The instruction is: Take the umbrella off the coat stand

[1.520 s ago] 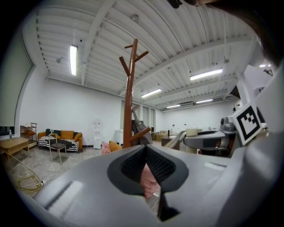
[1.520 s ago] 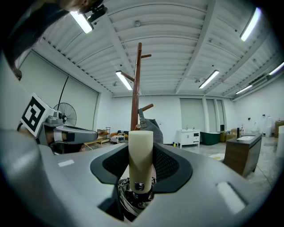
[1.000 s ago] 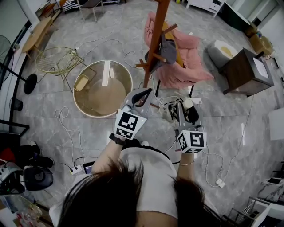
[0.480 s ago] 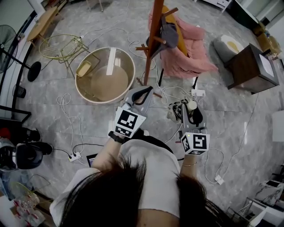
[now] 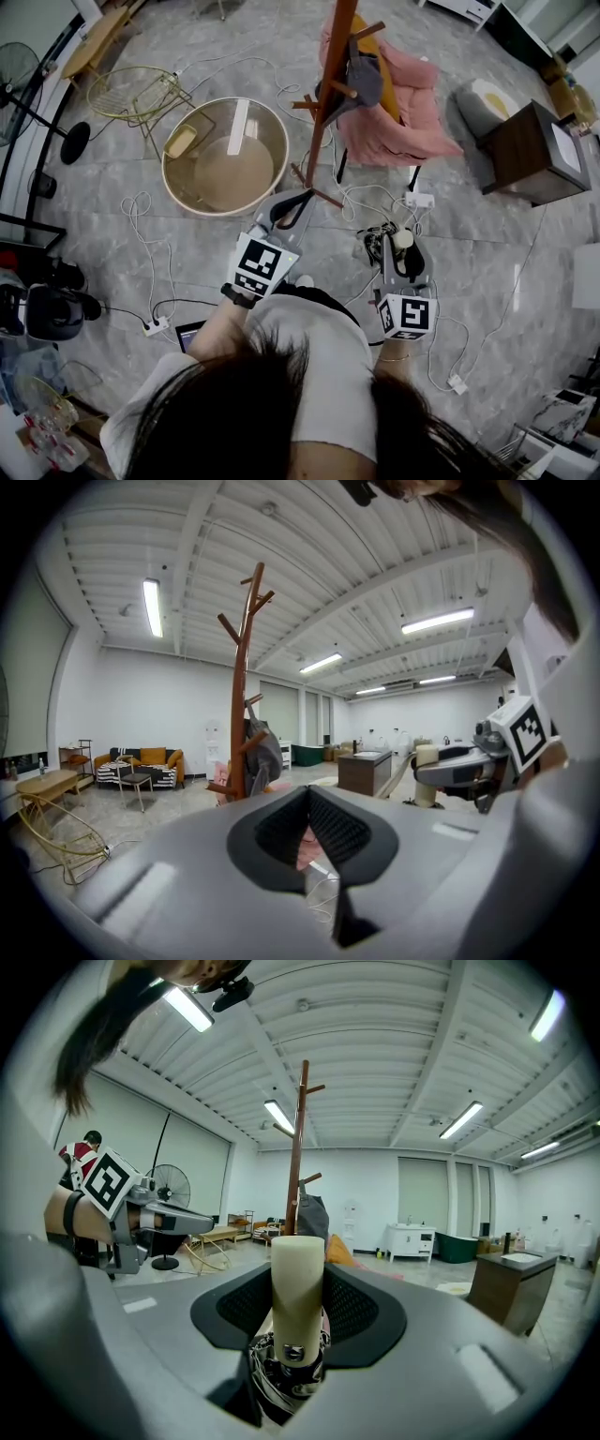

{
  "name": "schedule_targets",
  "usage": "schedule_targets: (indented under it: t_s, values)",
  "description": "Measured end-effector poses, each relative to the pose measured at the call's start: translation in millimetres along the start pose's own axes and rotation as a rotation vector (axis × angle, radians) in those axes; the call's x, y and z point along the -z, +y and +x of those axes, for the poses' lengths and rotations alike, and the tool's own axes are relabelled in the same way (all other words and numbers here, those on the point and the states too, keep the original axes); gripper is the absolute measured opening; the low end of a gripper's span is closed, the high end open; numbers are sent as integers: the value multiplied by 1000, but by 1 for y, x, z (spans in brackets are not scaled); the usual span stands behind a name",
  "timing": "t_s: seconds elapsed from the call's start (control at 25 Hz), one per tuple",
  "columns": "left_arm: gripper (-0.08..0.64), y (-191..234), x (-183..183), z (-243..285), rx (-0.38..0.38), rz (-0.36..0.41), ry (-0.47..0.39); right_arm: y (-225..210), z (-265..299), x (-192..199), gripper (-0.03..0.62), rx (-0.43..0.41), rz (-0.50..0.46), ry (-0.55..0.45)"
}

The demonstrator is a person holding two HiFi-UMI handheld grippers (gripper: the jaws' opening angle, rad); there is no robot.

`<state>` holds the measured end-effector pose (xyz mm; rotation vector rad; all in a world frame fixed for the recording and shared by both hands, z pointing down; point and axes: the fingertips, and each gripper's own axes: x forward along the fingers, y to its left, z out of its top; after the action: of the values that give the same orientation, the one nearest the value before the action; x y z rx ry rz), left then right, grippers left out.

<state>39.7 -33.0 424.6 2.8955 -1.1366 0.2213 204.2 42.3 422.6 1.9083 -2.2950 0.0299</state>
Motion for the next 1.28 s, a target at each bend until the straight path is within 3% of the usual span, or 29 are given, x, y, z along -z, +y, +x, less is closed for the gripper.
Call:
schedule_targets:
  t_s: [0.28,1.28]
  values:
    - [58,6,-4,-5,24,-5,-12,1,-2,2,155,29,32,3]
    - [58,29,-6,10,41,-18,-11,22,43,-17,155,-34,8,-13]
